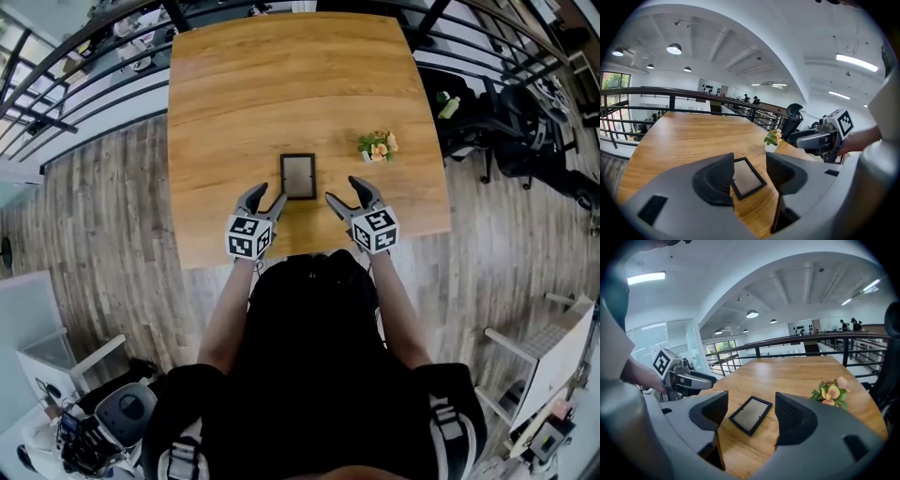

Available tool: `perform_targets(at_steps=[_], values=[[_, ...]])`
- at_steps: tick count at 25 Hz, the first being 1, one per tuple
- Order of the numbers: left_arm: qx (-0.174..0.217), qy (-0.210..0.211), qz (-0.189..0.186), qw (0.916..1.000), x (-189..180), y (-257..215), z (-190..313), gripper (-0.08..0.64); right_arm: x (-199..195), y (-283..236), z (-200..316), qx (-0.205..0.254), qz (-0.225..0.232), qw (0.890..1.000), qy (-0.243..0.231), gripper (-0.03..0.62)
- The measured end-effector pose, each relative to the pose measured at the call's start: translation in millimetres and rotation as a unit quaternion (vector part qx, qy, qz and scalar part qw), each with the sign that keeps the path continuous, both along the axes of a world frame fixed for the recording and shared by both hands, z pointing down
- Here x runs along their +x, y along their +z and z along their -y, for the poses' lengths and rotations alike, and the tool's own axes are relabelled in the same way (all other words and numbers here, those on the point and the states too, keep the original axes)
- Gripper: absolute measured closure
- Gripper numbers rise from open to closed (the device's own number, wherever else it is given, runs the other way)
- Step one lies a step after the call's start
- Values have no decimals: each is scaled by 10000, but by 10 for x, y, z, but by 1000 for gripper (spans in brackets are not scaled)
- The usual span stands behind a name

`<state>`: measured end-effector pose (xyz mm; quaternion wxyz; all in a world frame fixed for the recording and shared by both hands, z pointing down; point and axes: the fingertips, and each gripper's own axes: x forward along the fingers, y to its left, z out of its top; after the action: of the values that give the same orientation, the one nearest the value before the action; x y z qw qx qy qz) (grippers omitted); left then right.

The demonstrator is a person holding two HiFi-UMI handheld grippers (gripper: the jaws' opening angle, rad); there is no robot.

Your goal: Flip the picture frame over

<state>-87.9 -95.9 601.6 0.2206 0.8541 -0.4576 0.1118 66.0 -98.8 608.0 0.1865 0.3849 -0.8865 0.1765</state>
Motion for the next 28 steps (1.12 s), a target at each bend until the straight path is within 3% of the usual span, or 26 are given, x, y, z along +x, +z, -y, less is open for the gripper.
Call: perform_targets(at_steps=[8,28], values=[[-302,203,-16,9993,22,257,38,348,26,217,-41,-352,-51,9990,269,314],[-1094,-101,52,9939,77,914,39,348,132,496,19,-651,-147,9975,222,353]])
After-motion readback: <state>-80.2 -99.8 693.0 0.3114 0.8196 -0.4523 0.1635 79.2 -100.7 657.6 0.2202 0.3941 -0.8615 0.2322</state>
